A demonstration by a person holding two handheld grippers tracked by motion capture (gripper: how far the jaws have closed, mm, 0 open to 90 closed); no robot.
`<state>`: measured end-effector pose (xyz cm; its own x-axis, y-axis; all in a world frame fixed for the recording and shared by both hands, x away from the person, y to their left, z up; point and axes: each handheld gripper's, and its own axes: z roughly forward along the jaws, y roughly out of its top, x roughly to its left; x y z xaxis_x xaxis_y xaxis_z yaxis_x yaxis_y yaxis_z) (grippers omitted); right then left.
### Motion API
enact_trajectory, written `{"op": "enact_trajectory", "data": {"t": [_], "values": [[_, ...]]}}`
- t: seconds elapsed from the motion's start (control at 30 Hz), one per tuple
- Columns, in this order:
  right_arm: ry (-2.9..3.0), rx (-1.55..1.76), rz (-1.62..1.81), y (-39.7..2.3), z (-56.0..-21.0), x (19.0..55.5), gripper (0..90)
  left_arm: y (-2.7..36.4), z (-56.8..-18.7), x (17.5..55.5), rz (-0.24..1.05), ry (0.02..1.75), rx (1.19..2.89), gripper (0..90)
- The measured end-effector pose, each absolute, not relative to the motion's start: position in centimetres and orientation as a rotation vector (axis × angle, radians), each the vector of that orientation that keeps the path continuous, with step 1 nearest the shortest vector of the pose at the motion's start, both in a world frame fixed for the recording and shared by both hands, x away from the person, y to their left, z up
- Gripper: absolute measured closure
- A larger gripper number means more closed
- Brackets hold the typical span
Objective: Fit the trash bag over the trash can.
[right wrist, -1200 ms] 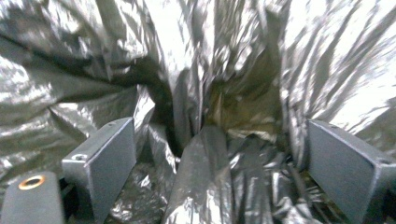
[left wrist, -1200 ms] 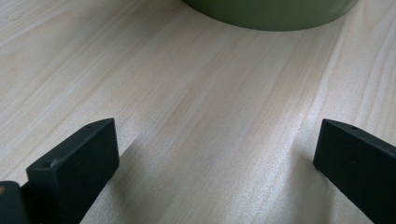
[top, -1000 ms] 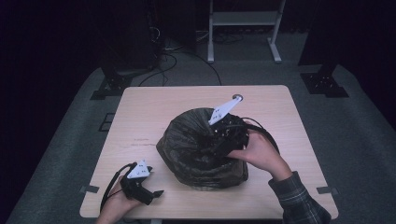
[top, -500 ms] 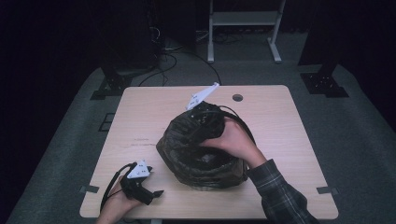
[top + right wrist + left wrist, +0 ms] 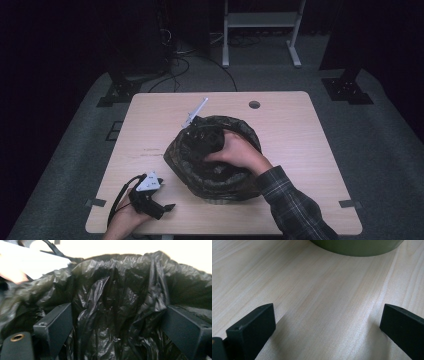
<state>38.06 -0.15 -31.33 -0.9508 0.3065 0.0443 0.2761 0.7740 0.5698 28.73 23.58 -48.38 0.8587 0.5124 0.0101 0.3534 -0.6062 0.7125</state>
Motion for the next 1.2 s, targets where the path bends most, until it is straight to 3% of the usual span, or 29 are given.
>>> {"op": "enact_trajectory", "data": {"t": [0.2, 0.53, 1.2], "values": [[2.939, 0.485, 0.803, 0.3, -32.0, 38.1, 10.1, 23.6, -48.4, 28.7, 0.275, 0.624, 2.282, 0.0], [2.848, 0.572, 0.978, -2.8, -29.4, 39.2, 10.1, 23.6, -48.4, 28.7, 0.275, 0.624, 2.282, 0.0], [2.879, 0.617, 0.761, -1.8, -31.5, 40.0, 10.4, 23.6, -48.4, 28.7, 0.276, 0.624, 2.281, 0.0]]}}
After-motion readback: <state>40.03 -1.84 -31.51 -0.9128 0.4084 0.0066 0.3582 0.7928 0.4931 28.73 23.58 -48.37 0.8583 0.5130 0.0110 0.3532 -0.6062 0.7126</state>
